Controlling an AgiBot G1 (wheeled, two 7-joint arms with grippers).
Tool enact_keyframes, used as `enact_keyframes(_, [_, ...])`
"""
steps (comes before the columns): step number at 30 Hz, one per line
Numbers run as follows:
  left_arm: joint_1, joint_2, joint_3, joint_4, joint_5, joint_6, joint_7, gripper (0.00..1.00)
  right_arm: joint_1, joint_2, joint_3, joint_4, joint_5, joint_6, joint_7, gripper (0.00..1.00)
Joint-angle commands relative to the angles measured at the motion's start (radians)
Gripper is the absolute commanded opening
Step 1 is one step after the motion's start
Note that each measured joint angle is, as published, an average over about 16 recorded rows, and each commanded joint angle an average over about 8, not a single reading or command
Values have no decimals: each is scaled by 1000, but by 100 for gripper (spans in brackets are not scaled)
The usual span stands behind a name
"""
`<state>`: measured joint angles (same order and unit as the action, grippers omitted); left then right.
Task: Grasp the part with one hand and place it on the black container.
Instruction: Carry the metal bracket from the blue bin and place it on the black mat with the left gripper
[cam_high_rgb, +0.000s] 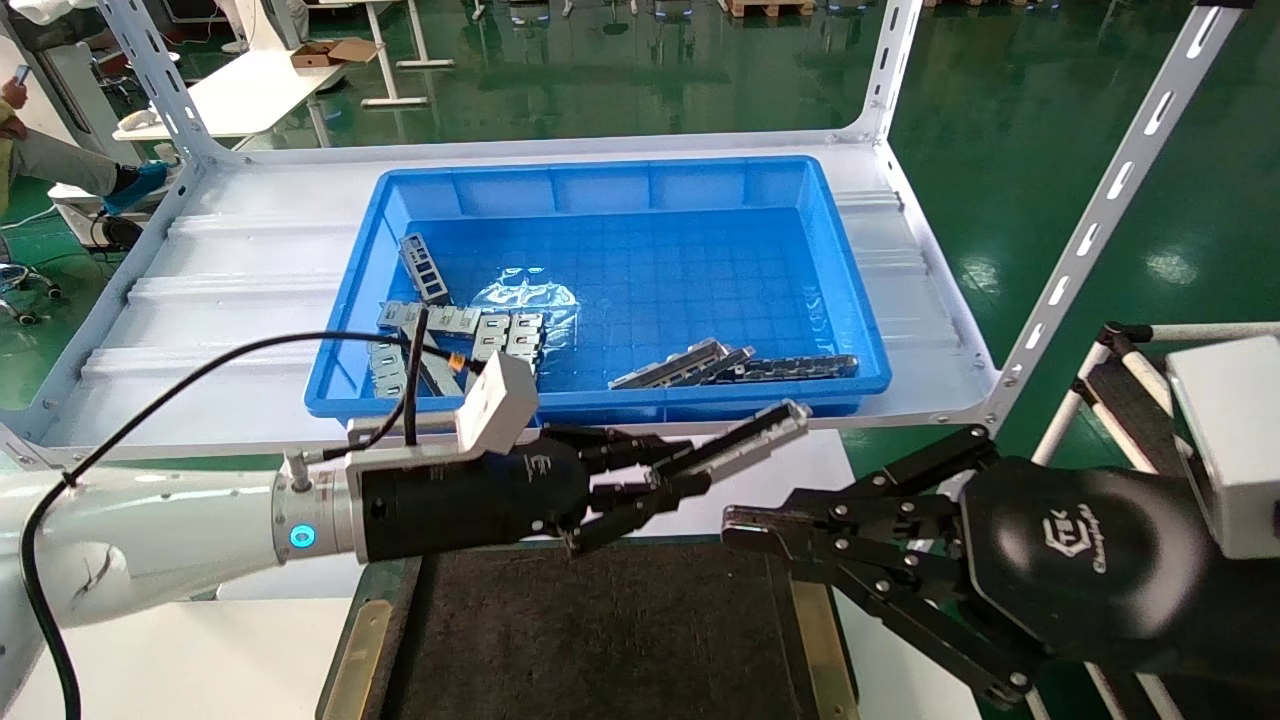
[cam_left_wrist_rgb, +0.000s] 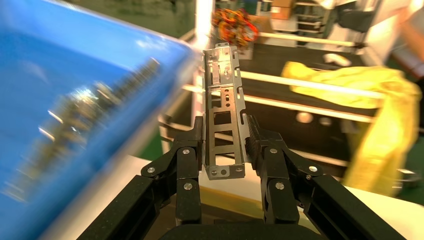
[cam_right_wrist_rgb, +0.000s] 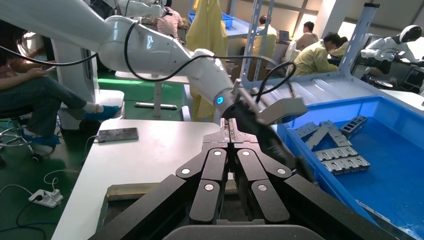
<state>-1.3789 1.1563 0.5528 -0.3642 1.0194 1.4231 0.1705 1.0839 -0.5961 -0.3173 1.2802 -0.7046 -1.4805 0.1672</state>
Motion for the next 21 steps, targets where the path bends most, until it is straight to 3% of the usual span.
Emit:
enact_keyframes(1, [44, -17, 0, -38, -9, 23, -30, 0, 0, 0, 0, 0, 0, 0, 0, 0])
enact_keyframes(8, [246, -44, -5, -143, -35, -43, -105, 0, 0, 0, 0, 0, 0, 0, 0, 0])
enact_keyframes(21, [515, -9, -35, -305, -37, -463, -200, 0, 0, 0, -1, 0, 1, 0, 0, 0])
